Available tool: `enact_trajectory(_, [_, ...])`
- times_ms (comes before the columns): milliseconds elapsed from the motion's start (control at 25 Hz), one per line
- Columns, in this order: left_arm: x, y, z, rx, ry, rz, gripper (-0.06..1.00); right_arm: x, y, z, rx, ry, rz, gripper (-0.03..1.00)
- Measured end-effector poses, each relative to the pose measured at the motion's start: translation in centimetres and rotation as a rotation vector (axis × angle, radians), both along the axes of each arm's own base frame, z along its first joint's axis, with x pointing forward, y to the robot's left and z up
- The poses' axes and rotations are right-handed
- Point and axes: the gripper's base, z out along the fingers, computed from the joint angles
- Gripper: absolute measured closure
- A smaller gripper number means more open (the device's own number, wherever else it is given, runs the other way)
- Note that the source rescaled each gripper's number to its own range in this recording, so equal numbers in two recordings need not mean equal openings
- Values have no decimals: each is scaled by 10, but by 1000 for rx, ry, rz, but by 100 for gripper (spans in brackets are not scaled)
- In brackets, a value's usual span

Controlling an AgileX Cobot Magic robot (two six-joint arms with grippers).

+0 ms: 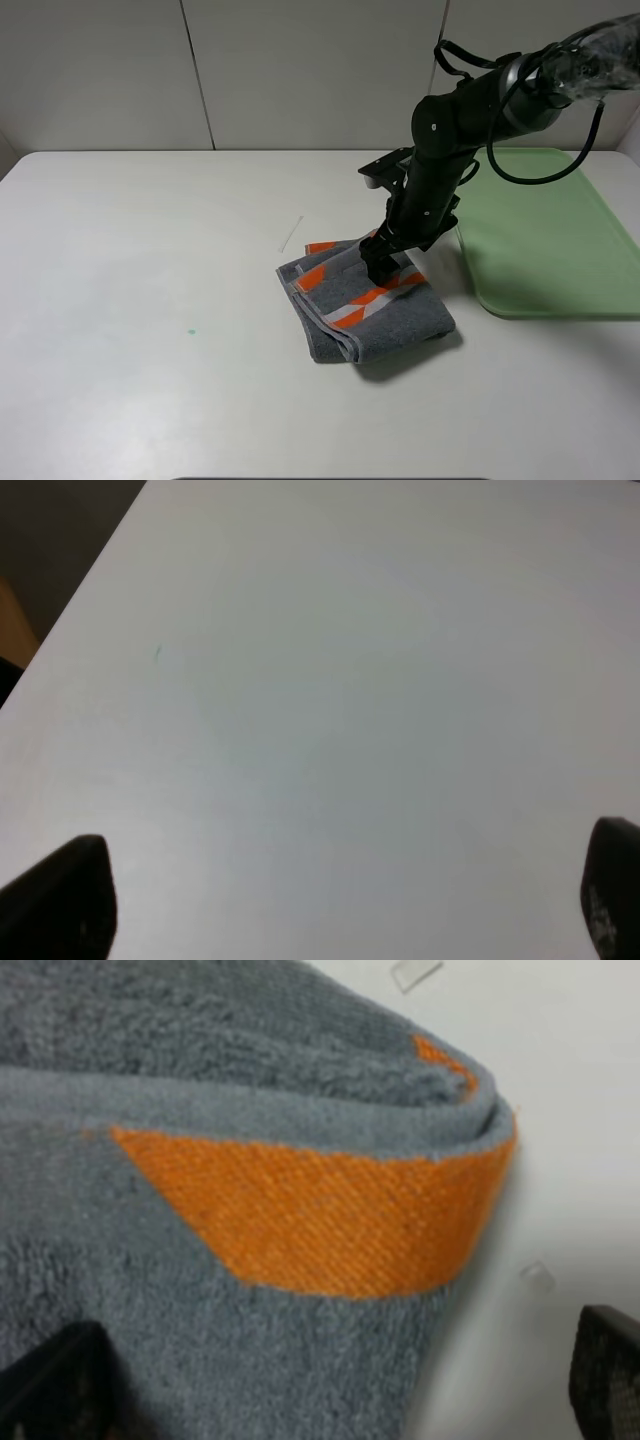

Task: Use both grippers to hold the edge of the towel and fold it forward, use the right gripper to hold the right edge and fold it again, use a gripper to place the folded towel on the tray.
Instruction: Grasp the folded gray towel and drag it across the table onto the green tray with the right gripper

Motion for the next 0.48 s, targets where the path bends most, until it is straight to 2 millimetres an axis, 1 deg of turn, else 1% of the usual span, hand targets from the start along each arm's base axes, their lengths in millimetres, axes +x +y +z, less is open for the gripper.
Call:
enact_trajectory(120, [0, 0, 0, 0, 0, 0, 2, 0, 0, 0, 0, 0, 1, -3])
enact_trajectory(160, [0, 0, 0, 0, 0, 0, 2, 0, 0, 0, 2, 1, 0, 3])
enact_trajectory(240, [0, 0, 0, 0, 0, 0, 2, 0, 1, -1, 10, 7, -9, 20])
enact_trajectory(320, [0, 0, 0, 0, 0, 0, 2, -1, 2, -1, 19, 11, -18, 42])
enact_trajectory(480, [0, 0, 0, 0, 0, 0, 2, 0, 2, -1, 23, 7, -20, 80])
